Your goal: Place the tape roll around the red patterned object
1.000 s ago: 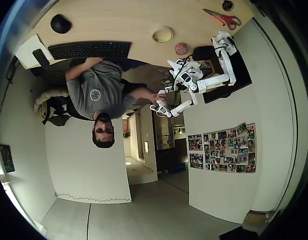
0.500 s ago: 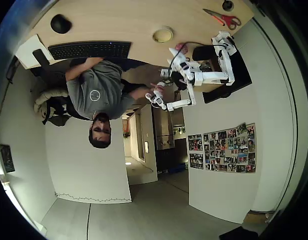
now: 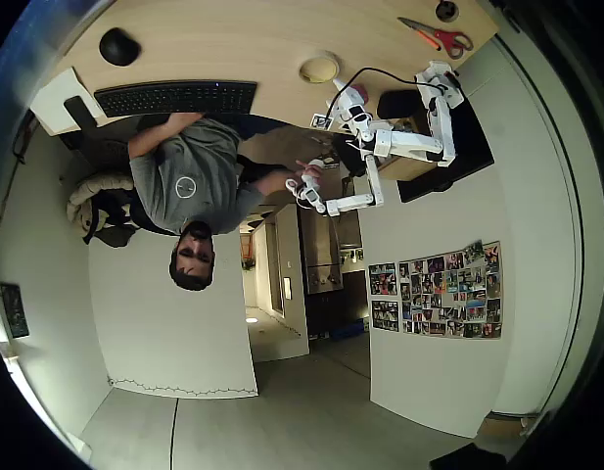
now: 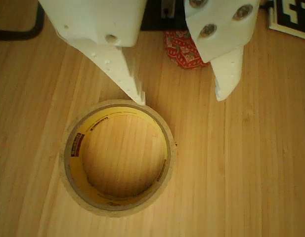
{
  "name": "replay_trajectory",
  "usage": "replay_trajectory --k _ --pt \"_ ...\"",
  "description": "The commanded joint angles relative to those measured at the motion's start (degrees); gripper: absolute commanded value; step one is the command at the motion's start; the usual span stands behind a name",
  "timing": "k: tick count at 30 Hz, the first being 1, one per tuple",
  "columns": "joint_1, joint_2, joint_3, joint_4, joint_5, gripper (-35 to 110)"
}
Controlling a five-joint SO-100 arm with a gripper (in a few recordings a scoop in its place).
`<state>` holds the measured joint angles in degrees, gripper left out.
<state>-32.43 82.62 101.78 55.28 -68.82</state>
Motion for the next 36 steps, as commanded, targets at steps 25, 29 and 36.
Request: replay_trajectory --k 25,29,36 --pt "-0.7 0.7 -3.3 -9.1 -33.7 37" --pt "-1.0 -3.4 -6.7 -8.3 -32.1 35" --pt "-2.0 -8.8 -10.9 -7.2 -29.4 30"
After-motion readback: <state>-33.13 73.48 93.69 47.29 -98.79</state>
